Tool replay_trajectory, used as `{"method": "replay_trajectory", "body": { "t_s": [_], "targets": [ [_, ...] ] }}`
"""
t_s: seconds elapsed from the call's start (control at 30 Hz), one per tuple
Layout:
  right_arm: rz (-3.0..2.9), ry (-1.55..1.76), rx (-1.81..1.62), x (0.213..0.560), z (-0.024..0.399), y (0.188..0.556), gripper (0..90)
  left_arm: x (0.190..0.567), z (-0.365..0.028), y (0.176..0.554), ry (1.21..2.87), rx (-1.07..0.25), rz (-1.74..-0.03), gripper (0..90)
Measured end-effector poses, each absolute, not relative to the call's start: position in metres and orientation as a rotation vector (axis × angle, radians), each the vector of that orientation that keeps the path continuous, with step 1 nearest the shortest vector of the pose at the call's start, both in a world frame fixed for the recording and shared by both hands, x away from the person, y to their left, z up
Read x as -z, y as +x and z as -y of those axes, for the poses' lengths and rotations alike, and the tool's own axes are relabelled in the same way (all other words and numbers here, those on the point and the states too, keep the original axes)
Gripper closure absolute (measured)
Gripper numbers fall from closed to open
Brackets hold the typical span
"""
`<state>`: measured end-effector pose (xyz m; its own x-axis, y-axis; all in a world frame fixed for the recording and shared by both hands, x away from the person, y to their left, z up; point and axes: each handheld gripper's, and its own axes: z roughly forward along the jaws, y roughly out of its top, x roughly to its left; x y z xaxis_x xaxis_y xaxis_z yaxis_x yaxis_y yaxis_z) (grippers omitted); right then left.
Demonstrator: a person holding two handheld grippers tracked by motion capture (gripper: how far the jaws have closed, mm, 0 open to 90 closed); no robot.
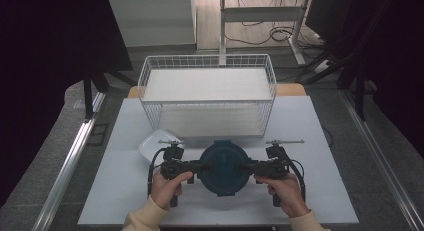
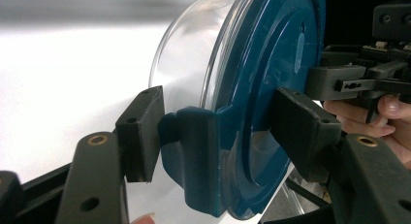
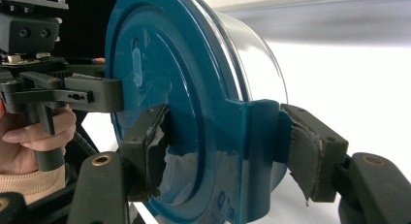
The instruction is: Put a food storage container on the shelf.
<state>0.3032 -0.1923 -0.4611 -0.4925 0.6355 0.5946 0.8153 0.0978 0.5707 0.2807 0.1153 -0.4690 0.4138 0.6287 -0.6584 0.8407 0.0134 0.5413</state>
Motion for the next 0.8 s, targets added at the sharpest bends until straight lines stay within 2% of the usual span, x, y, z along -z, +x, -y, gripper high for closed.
{"method": "replay_trajectory", "body": {
  "t_s": [0.8],
  "targets": [
    [2.249,-1.405,1.403,0.441,0.189,0.302,37.0,0.454,-0.118,0.277,1.687,0.225,-1.251,37.9]
  ]
}}
